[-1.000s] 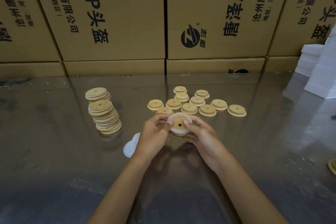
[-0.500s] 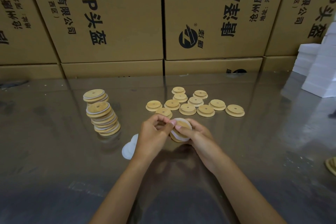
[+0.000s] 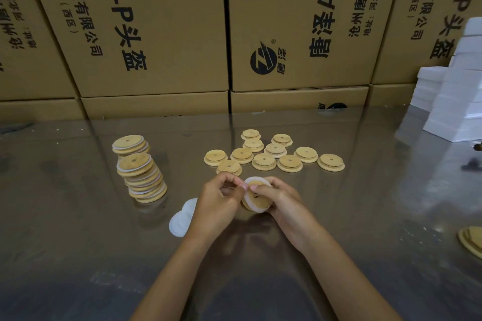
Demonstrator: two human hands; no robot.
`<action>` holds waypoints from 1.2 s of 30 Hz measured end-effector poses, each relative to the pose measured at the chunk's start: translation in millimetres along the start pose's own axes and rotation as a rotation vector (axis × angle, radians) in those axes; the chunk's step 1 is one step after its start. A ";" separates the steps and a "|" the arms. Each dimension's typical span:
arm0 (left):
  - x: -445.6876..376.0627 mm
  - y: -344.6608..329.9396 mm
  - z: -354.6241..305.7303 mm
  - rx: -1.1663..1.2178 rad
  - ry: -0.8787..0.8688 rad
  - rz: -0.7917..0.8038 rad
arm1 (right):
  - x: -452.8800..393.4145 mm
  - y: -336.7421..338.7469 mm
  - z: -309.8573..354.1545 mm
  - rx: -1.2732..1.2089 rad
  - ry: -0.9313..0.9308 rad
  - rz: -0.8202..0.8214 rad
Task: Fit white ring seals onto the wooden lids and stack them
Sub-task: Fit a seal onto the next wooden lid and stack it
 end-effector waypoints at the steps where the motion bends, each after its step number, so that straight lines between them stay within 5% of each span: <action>1: 0.6 -0.5 -0.4 -0.005 -0.006 0.004 | 0.2 -0.1 0.0 0.003 -0.002 0.001; 17: 7.4 -2.4 -8.8 -0.030 -0.131 0.011 | 1.4 0.4 2.6 0.117 0.044 0.046; 27: -3.7 7.2 -0.4 0.095 0.158 -0.066 | 3.4 6.1 4.3 0.301 0.213 0.033; 36: 0.3 3.0 -3.1 0.065 0.144 0.092 | 3.1 12.3 3.4 0.109 0.146 -0.020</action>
Point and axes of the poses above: each hand's wrist, its own x-axis away from the middle knuckle, its own y-axis out of the back of the hand, z = x × y, the point moved 1 cm from there along -x, towards the middle knuckle, and after that the axes turned 14 degrees about x, right-handed, at the moved point
